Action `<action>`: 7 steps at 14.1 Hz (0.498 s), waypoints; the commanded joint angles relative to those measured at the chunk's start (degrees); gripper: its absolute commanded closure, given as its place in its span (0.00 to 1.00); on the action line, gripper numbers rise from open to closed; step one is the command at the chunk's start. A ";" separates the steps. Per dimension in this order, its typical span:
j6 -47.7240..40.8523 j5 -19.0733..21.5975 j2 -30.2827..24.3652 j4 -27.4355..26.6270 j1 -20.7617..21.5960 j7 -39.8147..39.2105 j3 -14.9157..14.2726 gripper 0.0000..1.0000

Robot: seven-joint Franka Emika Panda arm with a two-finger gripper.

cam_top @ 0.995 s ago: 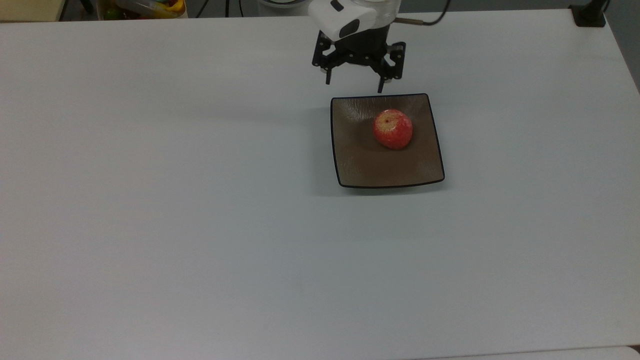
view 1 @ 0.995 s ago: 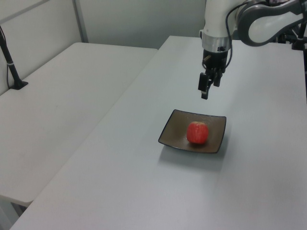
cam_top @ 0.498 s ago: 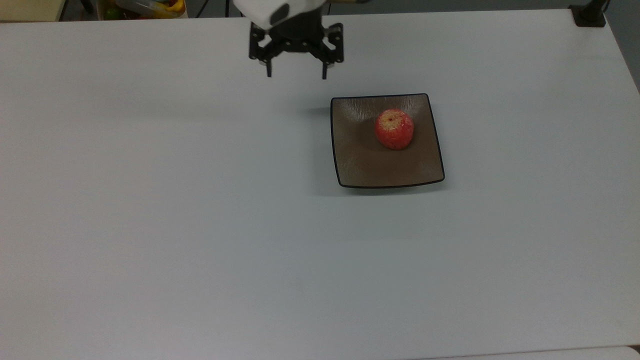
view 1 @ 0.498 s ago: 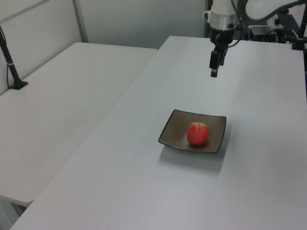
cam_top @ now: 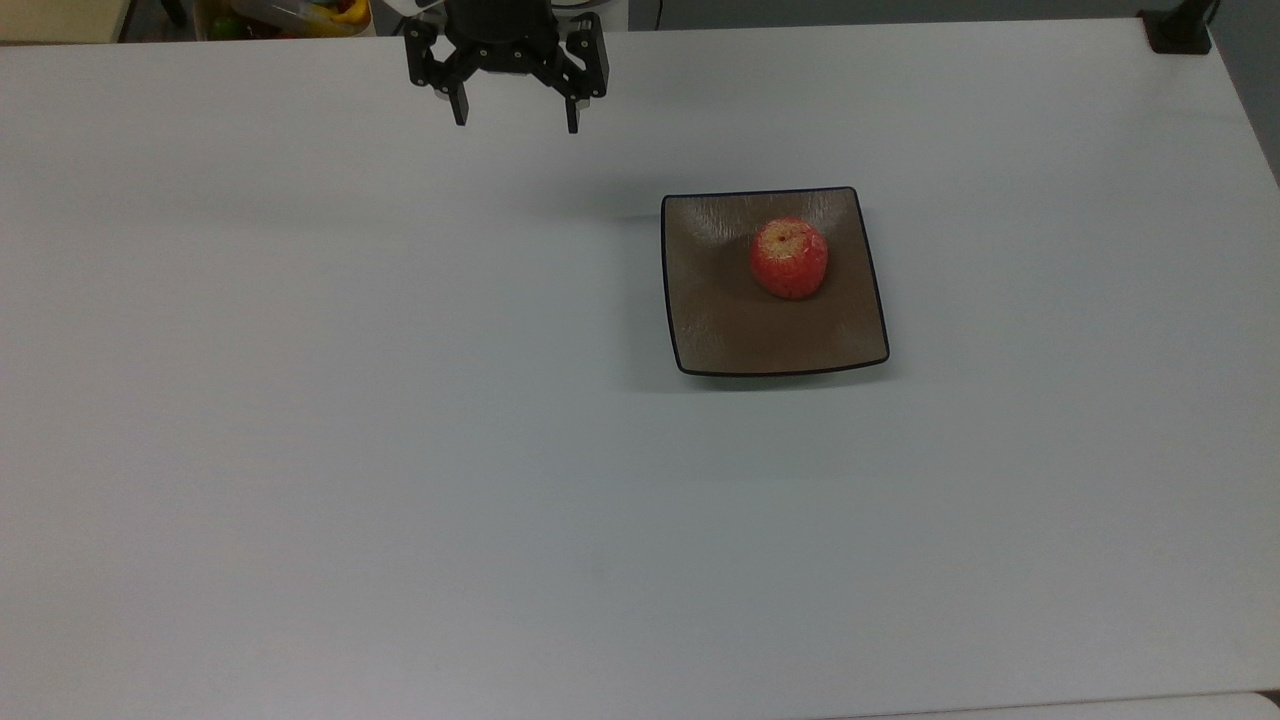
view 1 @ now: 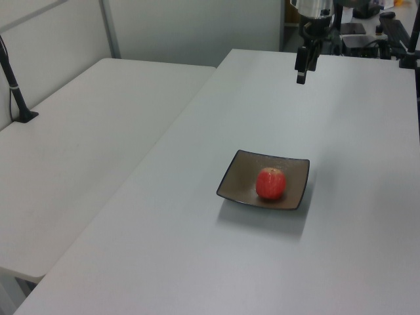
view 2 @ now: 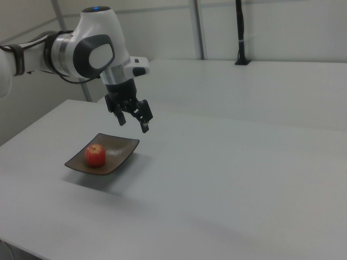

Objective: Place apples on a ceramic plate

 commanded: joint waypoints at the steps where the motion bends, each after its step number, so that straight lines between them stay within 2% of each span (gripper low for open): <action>1: -1.22 1.80 0.23 0.27 1.20 -2.85 -1.24 0.00; 7: -1.57 0.40 0.32 0.09 2.00 -4.26 -1.24 0.00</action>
